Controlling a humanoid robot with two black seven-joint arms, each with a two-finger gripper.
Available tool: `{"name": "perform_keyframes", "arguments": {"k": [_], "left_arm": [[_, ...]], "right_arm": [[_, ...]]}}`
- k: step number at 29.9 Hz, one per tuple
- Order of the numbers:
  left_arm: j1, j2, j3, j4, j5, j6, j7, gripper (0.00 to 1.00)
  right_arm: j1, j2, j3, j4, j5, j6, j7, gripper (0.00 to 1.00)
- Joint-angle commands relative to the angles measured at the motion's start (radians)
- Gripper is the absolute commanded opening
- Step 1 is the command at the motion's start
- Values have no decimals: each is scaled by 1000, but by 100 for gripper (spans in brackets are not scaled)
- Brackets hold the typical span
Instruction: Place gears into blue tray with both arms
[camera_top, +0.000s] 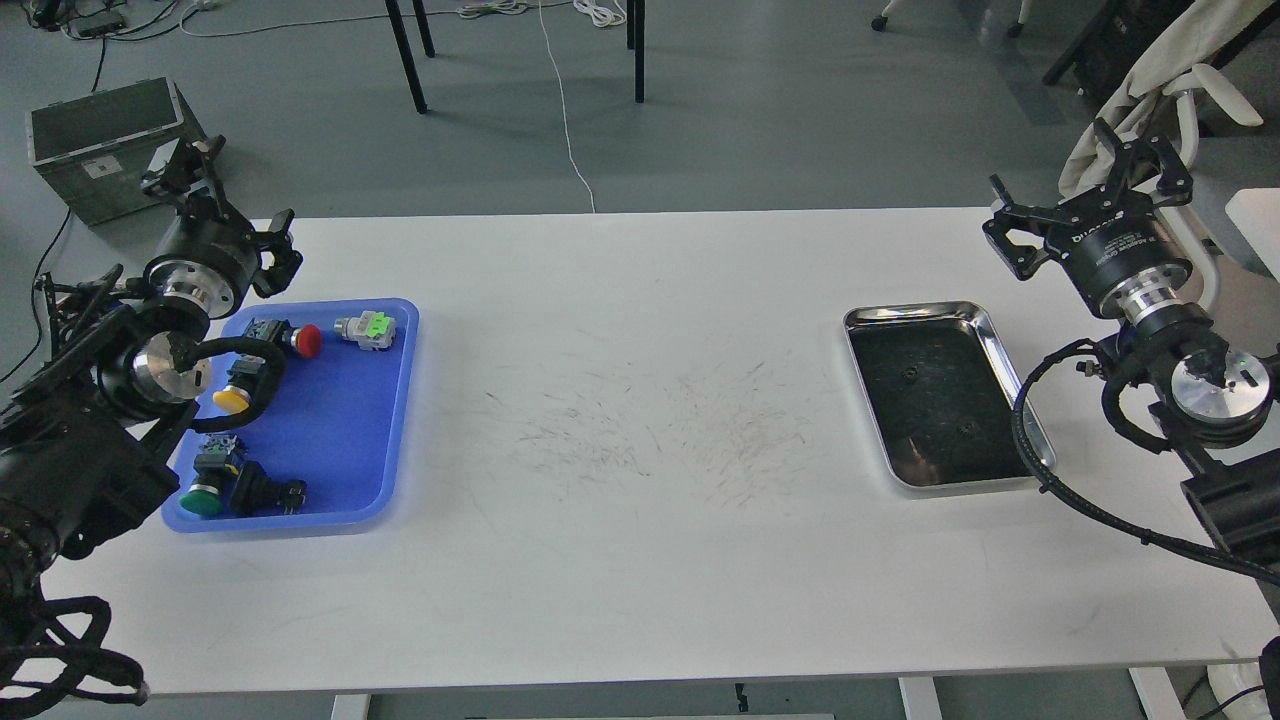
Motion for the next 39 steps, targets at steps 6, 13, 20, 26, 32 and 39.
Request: {"name": "perform_keyframes", "arguments": {"k": [6,13,20,26,32,39], "left_arm": [[0,6,50,-2,9,3,-17,98],[-3,9,66,-5,9,3,-14,99],[-6,7,66,-5,11,7,-11,98],[-4,15,67,-3,9,10,-14,98],[0,18,67,-5,11,11,-15,98],[0,18,67,-3,12,11,-15,98]], "right_arm": [[31,-16,-55,24,-11,-4,-2,99],[91,-83,-91,72,-217,-25,-9,99],[123,-184,-92,292,-665,-36,-37,99],[129,-261,-97,556,-1111,-27,-143,99],[293,-316,-354,596,-1403,-24,-189,99],[324,-365,-565,535,-1692,-28,-178,99]]}}
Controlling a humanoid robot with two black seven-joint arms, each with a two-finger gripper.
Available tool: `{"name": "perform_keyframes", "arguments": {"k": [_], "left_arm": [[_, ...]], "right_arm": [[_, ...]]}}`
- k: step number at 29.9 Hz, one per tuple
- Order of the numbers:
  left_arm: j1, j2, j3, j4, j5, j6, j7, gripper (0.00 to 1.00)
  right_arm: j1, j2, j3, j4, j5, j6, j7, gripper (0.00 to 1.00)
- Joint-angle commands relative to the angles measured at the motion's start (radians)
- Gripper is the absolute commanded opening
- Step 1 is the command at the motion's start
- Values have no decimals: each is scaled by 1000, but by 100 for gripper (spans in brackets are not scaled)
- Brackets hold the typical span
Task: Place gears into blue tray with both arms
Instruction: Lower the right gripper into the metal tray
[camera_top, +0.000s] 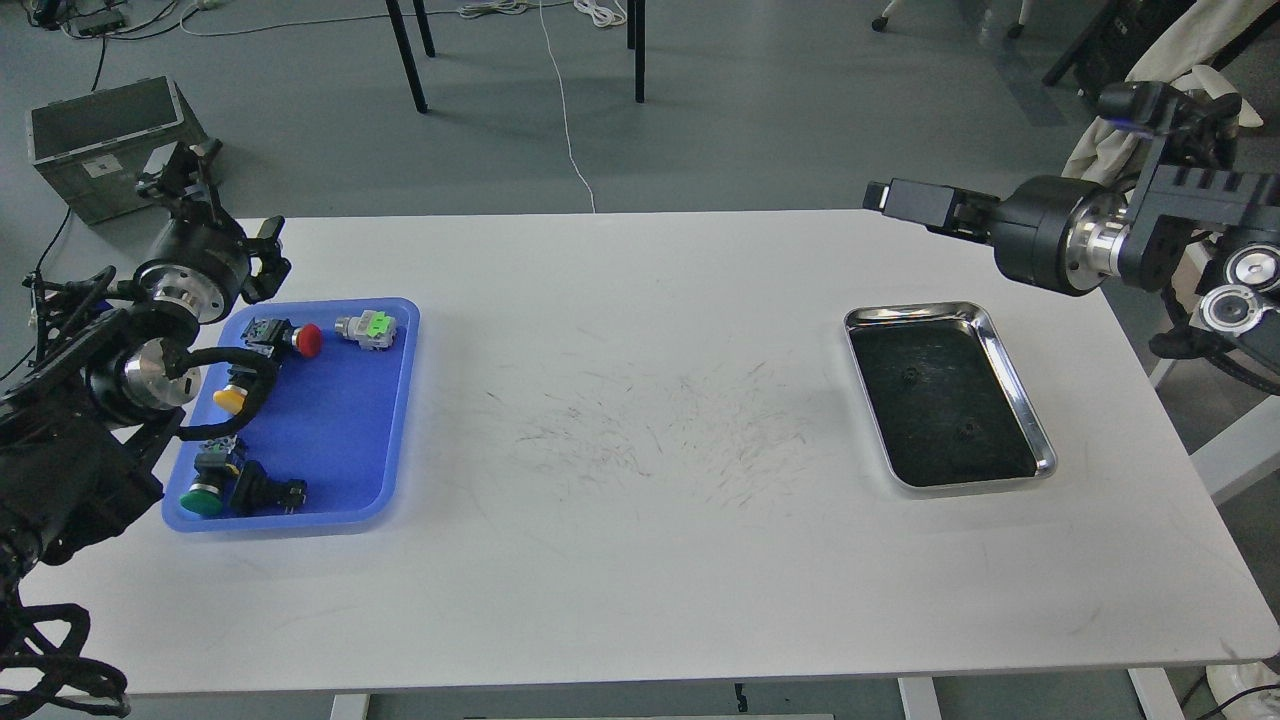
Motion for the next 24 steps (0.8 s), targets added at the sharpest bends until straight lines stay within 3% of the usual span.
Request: {"name": "perform_keyframes", "arguments": {"k": [1,10,24], "left_arm": [[2,-2,0,0,1,0,-2,98],[-1,0,35,0,8,3,-5,98],[3,0,41,0,9,1,-6,99]], "right_arm": [[-24,4,-63,-66,-143,-8,5,99],[-109,172,-74,-313,-403,-91,34,99],[-175,297,-142,-474,-414,-149,43,99]]}}
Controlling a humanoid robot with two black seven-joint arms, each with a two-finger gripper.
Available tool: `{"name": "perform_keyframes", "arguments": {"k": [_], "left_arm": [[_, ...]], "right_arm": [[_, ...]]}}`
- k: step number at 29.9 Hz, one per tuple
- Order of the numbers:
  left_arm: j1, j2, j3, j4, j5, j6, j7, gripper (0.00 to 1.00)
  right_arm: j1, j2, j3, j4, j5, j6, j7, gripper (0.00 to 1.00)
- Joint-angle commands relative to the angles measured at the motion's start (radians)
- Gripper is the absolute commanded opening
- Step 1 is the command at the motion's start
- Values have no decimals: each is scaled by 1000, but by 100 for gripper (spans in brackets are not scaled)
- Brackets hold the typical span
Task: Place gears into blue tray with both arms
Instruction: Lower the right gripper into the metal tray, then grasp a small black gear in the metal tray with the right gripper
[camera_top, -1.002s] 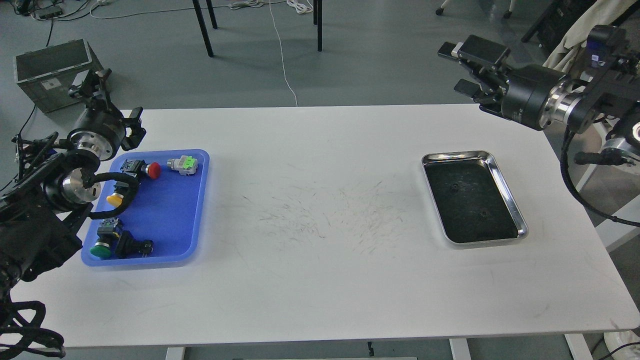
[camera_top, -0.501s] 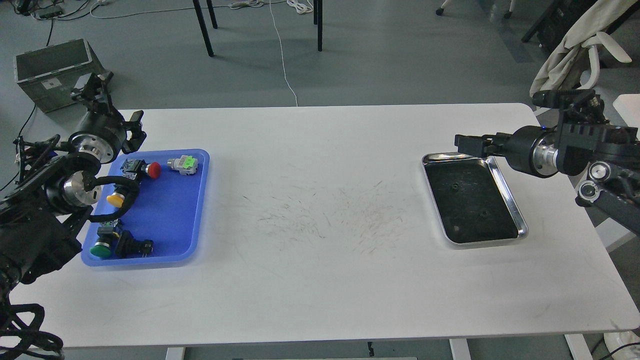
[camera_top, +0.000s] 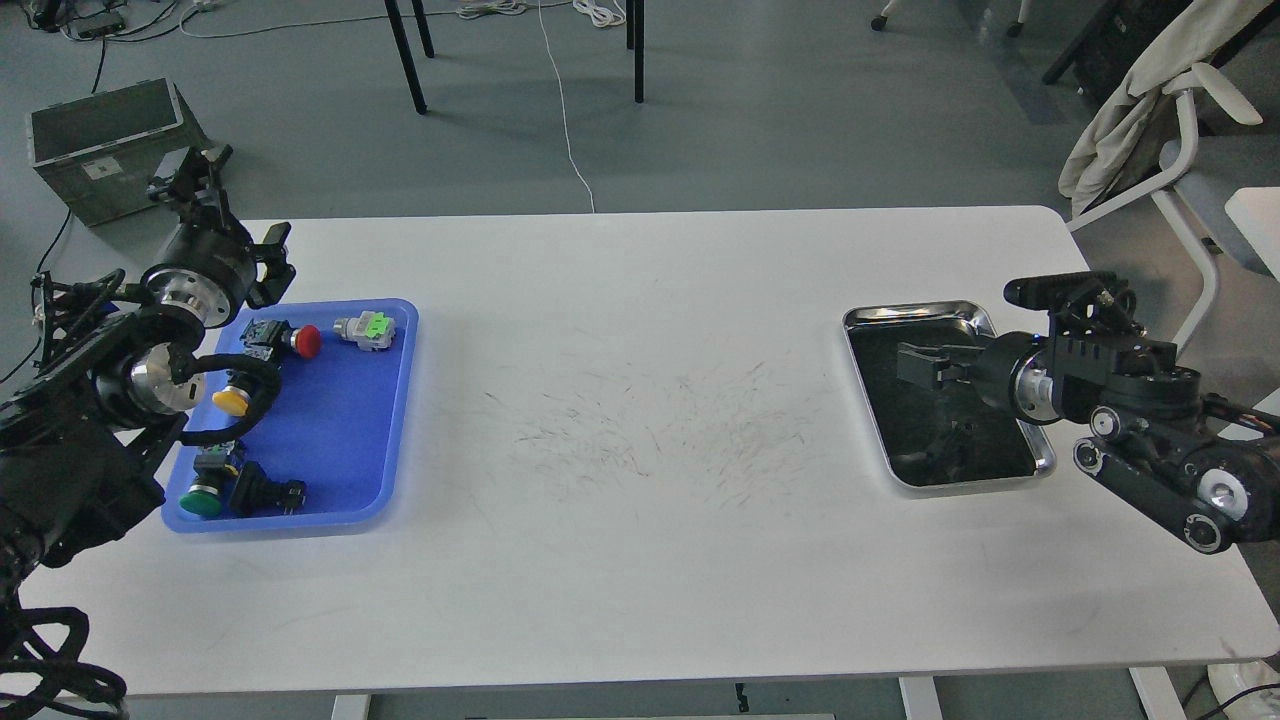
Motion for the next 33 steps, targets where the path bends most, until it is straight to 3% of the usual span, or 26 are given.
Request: {"name": "perform_keyframes", "arguments": {"k": [1,11,19,23,28,31,33], "left_arm": [[4,2,5,0,0,0,-1,98],[4,2,6,0,0,-2,-17,99],[4,2,6,0,0,-2,-17,98],[4,0,6,0,0,0,-17,99],[2,0,6,0,0,0,-17,98],[4,2,6,0,0,0,-17,98],[4,2,6,0,0,0,-17,99]], "right_arm": [[4,29,-23,-52,0,-9,0,99],[8,113,-40,-141,0,-37,1,98],[28,139,-102,-187,0,-78,29,89],[33,141,-105,-189,0,-80,30,78],[42,140,-117,-189,0,-82,32,54],[45,136,-125,-189,0,-80,34,47],[47,133,-138,-189,1,-80,44,31]]}}
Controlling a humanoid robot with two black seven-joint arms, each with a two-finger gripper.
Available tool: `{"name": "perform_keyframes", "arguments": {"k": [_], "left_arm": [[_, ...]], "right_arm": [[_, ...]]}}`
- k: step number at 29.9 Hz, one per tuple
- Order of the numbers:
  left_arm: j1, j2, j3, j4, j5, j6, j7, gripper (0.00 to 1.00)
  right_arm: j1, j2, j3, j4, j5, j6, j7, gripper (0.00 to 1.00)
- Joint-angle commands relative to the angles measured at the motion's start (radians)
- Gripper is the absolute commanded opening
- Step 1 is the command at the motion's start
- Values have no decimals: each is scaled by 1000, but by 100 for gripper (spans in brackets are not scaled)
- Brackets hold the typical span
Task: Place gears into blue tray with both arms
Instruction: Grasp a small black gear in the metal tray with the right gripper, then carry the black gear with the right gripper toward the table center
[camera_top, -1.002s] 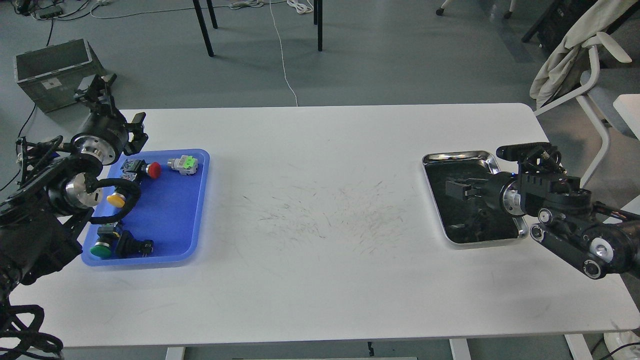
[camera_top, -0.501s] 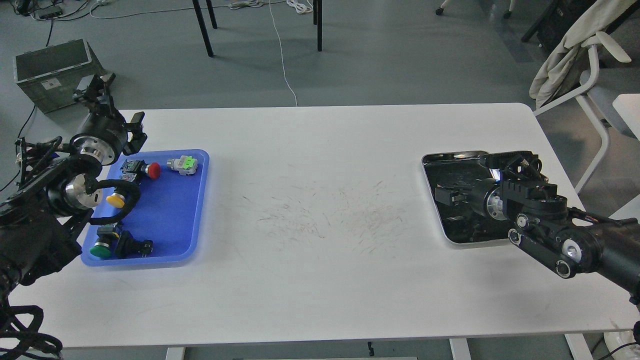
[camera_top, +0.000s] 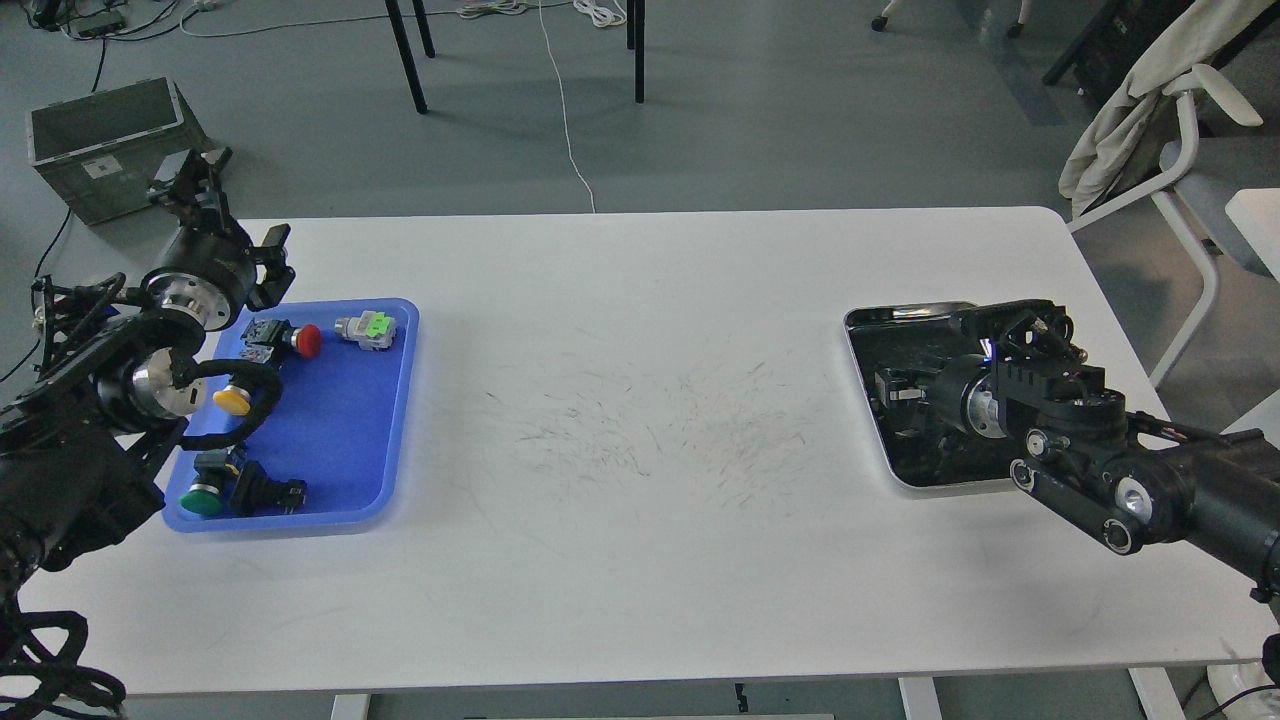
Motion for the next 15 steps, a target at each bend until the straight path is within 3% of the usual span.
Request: {"name": "perform_keyframes", "arguments": {"k": [1,15], "left_arm": [[0,1,0,0,0,0,0,98],[0,1,12,0,0,0,-1,99]], "right_arm": [[4,-4,-19,0,2,1,18,24],[42,-10,-25,23,3,-2,36,2]]}}
